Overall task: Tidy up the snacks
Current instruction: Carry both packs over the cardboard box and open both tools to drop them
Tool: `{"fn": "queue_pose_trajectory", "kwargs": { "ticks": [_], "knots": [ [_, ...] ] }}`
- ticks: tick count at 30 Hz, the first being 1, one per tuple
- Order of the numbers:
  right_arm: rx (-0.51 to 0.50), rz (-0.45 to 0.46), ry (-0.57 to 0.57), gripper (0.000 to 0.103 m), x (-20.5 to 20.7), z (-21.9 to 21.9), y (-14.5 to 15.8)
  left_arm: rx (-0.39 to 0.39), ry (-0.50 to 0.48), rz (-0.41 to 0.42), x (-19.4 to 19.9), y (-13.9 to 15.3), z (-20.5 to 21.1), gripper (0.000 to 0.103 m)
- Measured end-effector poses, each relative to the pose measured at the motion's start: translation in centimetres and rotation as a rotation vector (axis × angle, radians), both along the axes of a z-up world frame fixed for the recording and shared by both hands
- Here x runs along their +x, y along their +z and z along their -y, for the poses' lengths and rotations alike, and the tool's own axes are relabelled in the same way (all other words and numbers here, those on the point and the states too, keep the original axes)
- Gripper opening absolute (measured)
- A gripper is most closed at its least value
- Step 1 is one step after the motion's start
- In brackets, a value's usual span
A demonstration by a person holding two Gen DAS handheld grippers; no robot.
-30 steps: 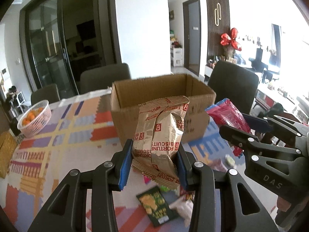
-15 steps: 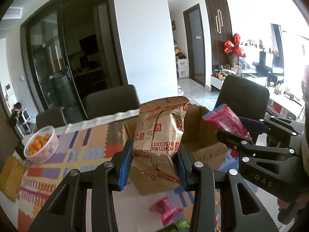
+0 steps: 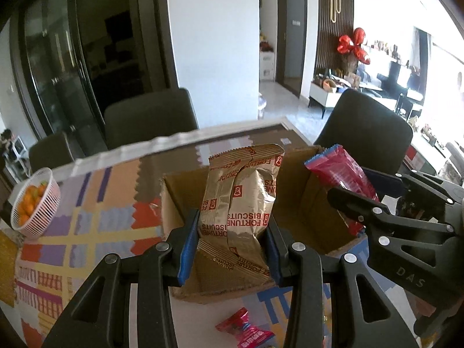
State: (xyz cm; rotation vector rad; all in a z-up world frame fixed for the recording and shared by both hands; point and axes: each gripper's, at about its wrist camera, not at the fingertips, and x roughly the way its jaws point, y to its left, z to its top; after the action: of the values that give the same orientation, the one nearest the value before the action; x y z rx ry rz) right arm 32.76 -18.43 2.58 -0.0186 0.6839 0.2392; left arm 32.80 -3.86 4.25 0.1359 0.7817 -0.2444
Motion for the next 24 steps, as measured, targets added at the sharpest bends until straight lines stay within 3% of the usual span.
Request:
{"fn": "queue_pose_trajectory", "kwargs": {
  "ticks": [2, 4, 6, 9, 24],
  "knots": [
    [0.005, -0.020, -0.001, 0.043, 0.8, 0.1, -0.2, -0.004, 0.004, -0.020, 0.6, -0.4, 0.0, 0.044],
    [0.003, -0.029, -0.009, 0.043, 1.5, 0.1, -0.4, 0.004, 0.017, -0.026, 0.9, -0.6, 0.0, 0.058],
    [-0.006, -0.031, -0.021, 0.053, 1.8, 0.2, -0.5, 0.011, 0.042, -0.013, 0.7, -0.6, -0.4, 0.066],
    [-0.018, -0.022, -0.045, 0.061, 1.4, 0.4, -0.5, -0.006, 0.056, -0.010, -0.3, -0.3, -0.9, 0.070],
    [-0.052, 0.104, -0.075, 0.065, -6.1, 2.1, 2.1, -0.034, 0.015, 0.090, -8.1, 2.3, 0.1, 0.079]
  ]
}}
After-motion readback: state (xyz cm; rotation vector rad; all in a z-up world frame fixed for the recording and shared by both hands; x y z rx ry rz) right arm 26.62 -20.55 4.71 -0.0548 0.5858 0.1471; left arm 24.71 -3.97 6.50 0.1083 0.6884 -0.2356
